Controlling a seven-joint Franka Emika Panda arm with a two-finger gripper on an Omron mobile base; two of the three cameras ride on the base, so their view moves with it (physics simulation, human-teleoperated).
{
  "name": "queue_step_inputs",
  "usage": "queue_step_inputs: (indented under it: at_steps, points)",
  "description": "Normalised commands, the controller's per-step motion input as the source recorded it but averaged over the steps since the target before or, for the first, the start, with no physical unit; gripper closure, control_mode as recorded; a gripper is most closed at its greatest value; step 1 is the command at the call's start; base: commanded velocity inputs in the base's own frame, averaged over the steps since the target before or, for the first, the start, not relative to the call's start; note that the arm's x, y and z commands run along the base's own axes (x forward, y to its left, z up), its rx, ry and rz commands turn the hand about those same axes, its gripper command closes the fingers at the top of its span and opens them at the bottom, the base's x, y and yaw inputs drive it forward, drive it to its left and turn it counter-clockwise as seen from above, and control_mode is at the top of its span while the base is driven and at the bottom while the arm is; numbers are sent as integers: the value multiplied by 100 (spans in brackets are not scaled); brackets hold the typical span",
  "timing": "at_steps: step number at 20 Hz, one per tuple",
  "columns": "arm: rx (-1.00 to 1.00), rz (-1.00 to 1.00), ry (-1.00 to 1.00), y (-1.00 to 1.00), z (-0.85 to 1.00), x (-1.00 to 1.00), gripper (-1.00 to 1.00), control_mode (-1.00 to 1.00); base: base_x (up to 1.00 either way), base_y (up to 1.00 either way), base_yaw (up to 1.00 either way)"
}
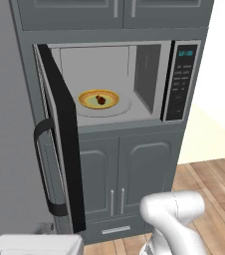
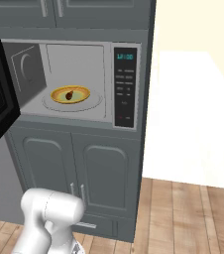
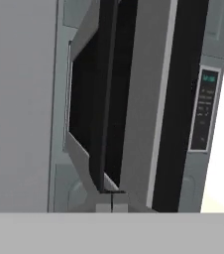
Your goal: Pick the chicken drumstick from the counter and place it in the microwave. Then turn on the microwave.
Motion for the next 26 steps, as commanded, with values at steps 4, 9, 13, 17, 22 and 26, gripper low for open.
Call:
queue_step_inputs:
  at_steps: [4,9,13,17,22,26]
  points:
    - [0,0,-4,39,-26,32,100,-100,0,0,0]
    - [-1,-3,-4,33,-16,43,100,-100,0,0,0]
    - [0,-7,-1,30,-16,49,100,-100,0,0,0]
    - [-1,-11,-1,17,-11,38,100,-100,0,0,0]
    - [-2,-16,0,13,-8,31,100,-100,0,0,0]
    - [-4,-17,-2,13,-6,22,100,-100,0,0,0]
